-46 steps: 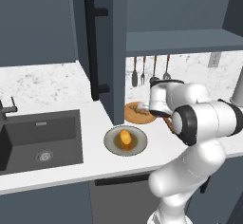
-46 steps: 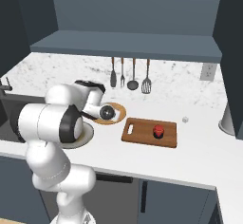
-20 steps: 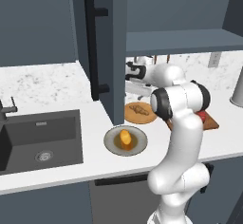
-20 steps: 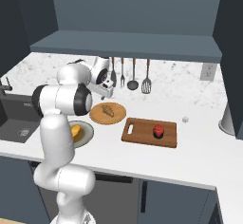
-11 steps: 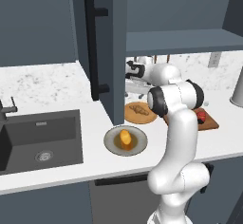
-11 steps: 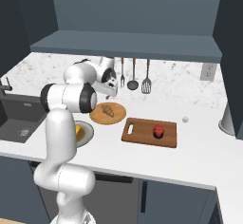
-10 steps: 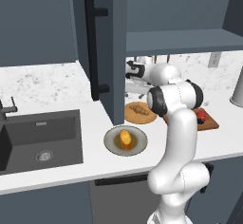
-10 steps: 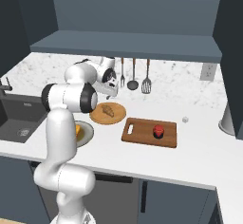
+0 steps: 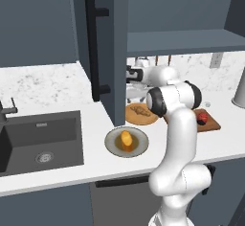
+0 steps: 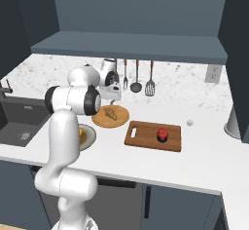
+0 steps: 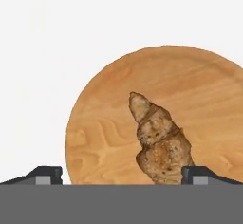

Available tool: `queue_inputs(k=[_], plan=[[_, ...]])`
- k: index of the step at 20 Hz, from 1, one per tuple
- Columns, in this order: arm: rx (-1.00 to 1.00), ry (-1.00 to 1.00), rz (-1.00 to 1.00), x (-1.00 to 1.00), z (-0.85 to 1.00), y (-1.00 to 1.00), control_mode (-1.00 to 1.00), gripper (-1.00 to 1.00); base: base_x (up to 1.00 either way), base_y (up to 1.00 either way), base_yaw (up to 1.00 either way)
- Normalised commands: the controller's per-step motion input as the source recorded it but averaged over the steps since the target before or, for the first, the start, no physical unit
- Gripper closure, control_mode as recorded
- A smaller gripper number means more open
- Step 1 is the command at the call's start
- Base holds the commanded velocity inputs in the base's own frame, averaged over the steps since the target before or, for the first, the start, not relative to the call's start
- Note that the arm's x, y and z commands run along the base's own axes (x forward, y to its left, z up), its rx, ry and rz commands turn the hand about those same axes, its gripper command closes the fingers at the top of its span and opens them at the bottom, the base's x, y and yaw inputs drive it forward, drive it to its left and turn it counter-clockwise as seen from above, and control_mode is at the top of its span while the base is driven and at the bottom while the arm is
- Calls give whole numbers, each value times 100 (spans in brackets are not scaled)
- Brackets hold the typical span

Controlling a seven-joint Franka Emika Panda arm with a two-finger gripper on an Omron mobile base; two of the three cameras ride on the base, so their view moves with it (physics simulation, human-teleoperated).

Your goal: From the different types of pastries on the counter, select a croissant and place it on the cutting board. Then retrieve a jar of jam from the cabinet and place it alongside the croissant on the cutting board.

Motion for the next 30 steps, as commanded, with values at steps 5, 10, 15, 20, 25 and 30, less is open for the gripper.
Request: queue_inputs(k=[5, 10, 15, 20, 25, 30], plan=[[-5, -1, 16, -2, -15, -1, -100, -100, 0, 0, 0], [0, -9, 29, 21, 1, -19, -100, -100, 0, 0, 0], [0, -9, 30, -4, -4, -20, -100, -100, 0, 0, 0], [-2, 4, 0, -7, -47, 0, -100, -100, 0, 0, 0], [0, 1, 0, -4, -25, 0, -100, -100, 0, 0, 0], [4, -3, 7, 43, 0, -9, -100, -100, 0, 0, 0]])
